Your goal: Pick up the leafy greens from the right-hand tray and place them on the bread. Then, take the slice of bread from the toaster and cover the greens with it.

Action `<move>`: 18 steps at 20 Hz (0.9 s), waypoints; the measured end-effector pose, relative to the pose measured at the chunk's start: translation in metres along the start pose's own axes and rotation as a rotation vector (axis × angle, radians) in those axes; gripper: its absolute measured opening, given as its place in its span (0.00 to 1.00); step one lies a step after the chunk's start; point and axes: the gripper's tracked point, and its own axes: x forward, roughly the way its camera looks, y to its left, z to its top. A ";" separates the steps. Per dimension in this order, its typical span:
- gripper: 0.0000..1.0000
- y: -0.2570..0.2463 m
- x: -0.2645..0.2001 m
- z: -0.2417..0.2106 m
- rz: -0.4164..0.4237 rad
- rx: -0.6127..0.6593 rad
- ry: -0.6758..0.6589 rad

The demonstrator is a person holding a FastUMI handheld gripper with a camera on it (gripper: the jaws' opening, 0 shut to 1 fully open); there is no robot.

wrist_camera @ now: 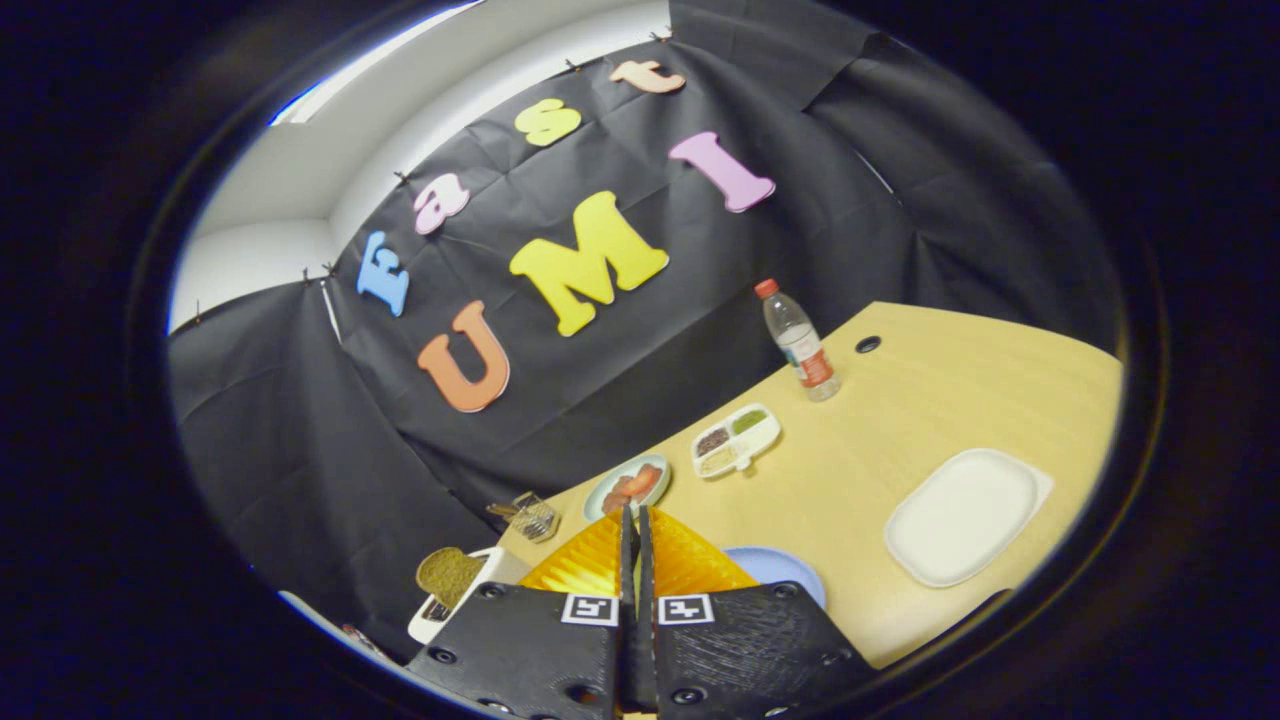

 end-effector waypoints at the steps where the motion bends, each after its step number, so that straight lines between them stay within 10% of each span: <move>1: 0.00 0.009 0.005 -0.008 0.014 0.004 0.007; 8: 0.00 0.033 0.026 -0.056 0.056 0.099 0.056; 18: 0.00 -0.050 0.031 -0.068 -0.099 0.117 0.073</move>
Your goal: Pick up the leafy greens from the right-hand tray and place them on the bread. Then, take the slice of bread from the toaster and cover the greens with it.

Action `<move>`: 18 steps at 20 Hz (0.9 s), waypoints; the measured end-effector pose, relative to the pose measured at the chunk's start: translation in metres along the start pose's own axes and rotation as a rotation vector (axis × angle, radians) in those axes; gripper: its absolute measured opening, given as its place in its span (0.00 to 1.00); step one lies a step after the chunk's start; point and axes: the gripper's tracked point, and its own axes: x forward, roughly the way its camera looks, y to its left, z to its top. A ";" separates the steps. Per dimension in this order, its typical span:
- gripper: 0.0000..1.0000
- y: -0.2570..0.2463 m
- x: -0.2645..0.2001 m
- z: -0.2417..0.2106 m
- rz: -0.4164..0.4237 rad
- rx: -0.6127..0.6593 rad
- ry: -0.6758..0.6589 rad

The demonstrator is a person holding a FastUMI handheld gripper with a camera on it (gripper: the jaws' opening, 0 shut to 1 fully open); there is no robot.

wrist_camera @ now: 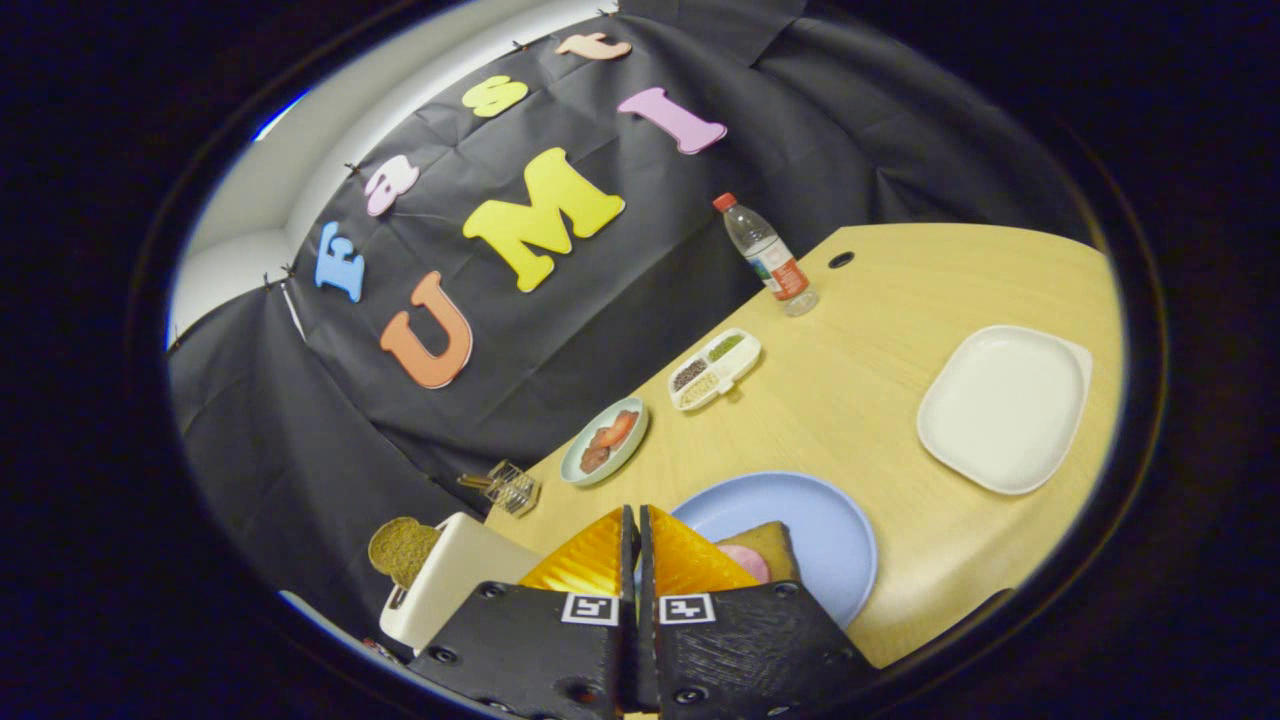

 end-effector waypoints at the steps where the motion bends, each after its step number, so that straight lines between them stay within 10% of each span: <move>1: 0.00 -0.004 -0.001 -0.001 -0.007 -0.003 0.004; 7: 0.27 -0.030 -0.006 -0.001 -0.068 -0.084 0.005; 14: 0.91 -0.022 -0.028 0.020 -0.091 -0.249 -0.084; 18: 0.95 0.007 -0.051 0.042 -0.106 -0.393 -0.201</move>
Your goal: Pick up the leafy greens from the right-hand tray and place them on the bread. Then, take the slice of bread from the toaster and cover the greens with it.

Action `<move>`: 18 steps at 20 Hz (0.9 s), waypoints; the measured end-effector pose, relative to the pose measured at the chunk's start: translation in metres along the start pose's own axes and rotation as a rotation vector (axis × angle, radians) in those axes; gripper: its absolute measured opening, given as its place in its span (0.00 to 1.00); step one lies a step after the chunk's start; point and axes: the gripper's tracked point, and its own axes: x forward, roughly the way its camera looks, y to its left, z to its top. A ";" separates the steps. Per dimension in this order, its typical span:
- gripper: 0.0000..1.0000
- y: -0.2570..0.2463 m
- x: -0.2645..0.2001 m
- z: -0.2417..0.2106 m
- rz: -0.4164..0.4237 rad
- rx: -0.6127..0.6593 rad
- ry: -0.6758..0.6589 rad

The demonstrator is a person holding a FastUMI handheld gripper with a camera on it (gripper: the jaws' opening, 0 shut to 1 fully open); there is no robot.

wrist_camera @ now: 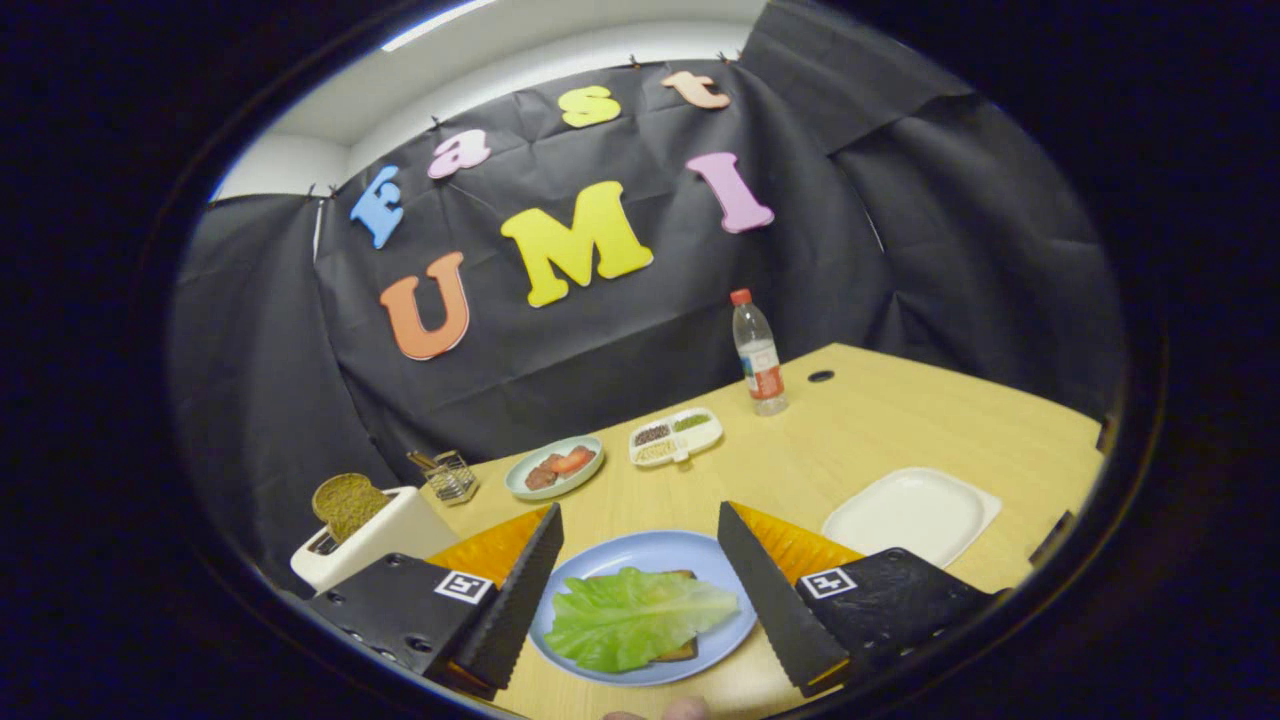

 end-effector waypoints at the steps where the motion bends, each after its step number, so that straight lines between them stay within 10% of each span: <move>1: 0.96 0.006 -0.006 0.010 -0.009 -0.038 -0.031; 18: 0.95 0.223 -0.045 0.021 0.143 -0.225 -0.132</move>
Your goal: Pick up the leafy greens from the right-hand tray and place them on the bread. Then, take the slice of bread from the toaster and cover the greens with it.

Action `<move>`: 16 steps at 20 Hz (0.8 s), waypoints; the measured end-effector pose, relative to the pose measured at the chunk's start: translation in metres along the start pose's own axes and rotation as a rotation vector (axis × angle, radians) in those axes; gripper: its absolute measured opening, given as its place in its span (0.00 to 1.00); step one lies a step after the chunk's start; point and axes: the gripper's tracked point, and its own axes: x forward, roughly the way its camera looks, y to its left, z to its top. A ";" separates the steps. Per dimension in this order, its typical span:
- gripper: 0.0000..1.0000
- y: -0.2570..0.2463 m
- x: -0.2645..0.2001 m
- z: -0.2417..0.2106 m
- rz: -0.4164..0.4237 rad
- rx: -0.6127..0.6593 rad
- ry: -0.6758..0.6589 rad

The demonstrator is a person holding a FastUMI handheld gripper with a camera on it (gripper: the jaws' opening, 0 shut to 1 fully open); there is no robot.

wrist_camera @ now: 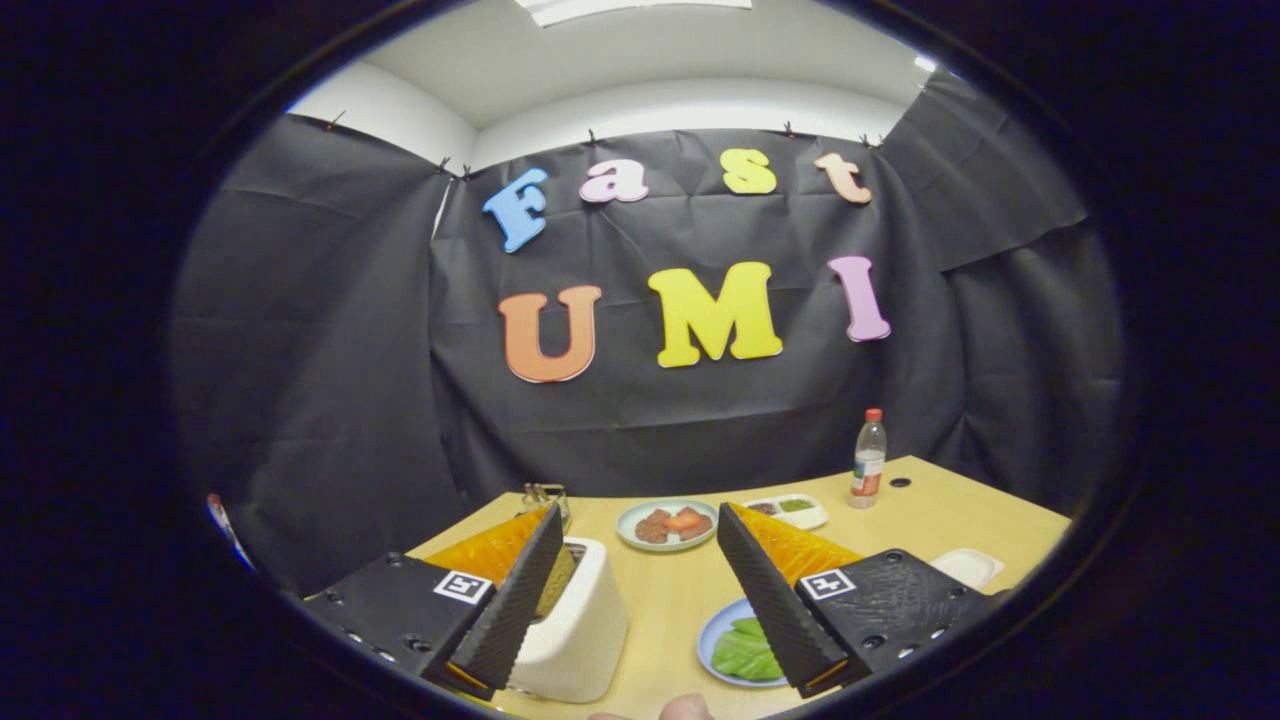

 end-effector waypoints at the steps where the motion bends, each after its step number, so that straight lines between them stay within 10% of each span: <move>1: 0.96 0.011 0.003 -0.004 0.001 -0.005 0.008; 16: 0.91 0.080 0.067 -0.078 -0.026 -0.094 0.198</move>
